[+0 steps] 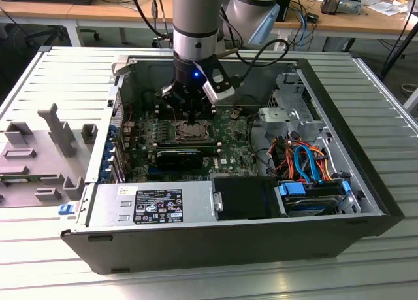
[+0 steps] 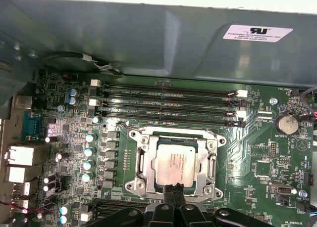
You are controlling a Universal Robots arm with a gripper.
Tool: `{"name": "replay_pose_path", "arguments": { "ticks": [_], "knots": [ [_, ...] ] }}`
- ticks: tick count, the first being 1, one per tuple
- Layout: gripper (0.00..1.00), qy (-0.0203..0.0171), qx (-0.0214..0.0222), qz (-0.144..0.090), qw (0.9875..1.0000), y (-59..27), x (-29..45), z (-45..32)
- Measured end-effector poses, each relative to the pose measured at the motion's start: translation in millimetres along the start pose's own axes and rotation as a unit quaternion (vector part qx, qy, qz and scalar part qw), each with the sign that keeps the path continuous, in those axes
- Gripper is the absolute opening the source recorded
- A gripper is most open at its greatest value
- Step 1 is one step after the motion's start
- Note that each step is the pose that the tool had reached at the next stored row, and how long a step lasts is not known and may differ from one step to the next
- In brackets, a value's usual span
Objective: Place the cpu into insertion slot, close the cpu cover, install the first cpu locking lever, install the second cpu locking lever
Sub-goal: 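Install the first cpu locking lever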
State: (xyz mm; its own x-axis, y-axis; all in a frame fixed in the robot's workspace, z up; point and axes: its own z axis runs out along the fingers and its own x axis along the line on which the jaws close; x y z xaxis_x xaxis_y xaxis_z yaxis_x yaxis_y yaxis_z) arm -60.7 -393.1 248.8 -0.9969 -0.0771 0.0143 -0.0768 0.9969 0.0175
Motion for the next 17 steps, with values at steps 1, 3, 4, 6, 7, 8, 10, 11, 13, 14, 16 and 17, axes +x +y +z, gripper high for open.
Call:
{"name": "replay_pose_path", "arguments": {
  "ticks": [1, 3, 4, 6, 7, 8, 10, 11, 13, 14, 16, 17],
  "knots": [
    [0.11, 0.0, 0.0, 0.0, 1.0, 0.0, 0.0, -0.2],
    [0.11, 0.0, 0.0001, 0.0, 1.0, 0.0, 0.0, -0.7],
    [0.11, 0.0, 0.0, 0.0, 1.0, 0.0, 0.0, -0.9],
    [0.11, 0.0, 0.0, 0.0, 1.0, 0.0, 0.0, -1.3],
    [0.11, 0.0, 0.0, 0.0, 1.0, 0.0, 0.0, -1.6],
    [0.11, 0.0, 0.0, 0.0, 1.0, 0.0, 0.0, -1.7],
    [0.11, 0.0, 0.0, 0.0, 1.0, 0.0, 0.0, -1.9],
    [0.11, 0.0, 0.0, 0.0, 1.0, 0.0, 0.0, -2.0],
    [0.11, 0.0, 0.0, 0.0, 1.0, 0.0, 0.0, -2.4],
    [0.11, 0.0, 0.0, 0.0, 1.0, 0.0, 0.0, -2.5],
    [0.11, 0.0001, 0.0001, 0.0, 1.0, 0.0, 0.0, -2.9],
    [0.11, 0.0001, 0.0001, 0.0, 1.0, 0.0, 0.1, -3.3]
  ]
}}
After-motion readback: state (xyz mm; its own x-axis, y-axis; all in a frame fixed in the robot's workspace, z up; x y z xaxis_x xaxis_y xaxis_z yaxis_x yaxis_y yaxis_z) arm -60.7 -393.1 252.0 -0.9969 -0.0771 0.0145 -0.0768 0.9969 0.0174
